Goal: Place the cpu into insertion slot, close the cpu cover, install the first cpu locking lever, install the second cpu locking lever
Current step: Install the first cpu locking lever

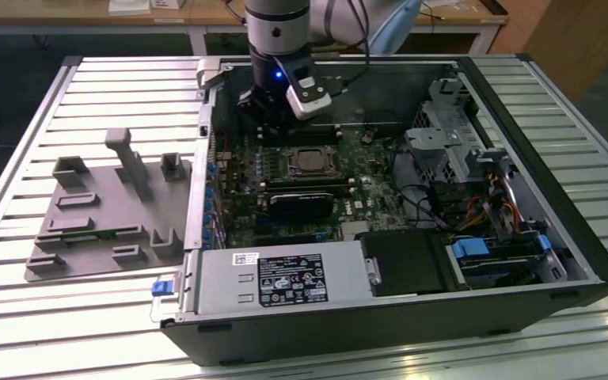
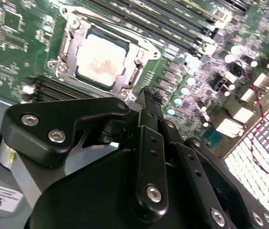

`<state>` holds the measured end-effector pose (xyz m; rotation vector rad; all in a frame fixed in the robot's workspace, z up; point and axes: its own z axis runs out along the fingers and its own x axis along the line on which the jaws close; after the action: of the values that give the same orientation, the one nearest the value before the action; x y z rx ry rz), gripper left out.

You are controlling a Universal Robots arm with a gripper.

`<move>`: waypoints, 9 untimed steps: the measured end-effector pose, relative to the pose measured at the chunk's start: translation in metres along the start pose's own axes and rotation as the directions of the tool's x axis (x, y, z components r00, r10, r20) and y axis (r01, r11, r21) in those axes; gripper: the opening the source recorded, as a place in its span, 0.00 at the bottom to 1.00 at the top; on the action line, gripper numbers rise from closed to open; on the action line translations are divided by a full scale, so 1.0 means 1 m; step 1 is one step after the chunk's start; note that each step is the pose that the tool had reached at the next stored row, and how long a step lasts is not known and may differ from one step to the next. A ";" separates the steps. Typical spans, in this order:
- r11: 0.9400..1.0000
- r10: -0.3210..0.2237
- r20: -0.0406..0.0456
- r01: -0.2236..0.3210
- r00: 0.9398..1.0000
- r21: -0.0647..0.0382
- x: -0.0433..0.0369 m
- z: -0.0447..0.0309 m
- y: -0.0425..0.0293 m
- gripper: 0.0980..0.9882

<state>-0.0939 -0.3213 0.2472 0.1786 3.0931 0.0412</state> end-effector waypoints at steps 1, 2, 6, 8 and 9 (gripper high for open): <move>1.000 0.000 0.001 0.000 1.000 0.000 0.0019 -0.0001 -0.0002 0.00; 1.000 0.000 0.001 0.000 1.000 -0.001 0.0035 -0.0002 -0.0004 0.00; 1.000 0.000 0.002 0.000 1.000 -0.009 0.0097 -0.0004 -0.0011 0.00; 1.000 0.001 0.001 -0.001 1.000 -0.024 0.0121 -0.0005 -0.0014 0.00; 0.999 0.001 0.000 -0.001 1.000 -0.032 0.0132 -0.0006 -0.0015 0.00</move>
<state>-0.1072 -0.3213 0.2471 0.1796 3.0898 0.0913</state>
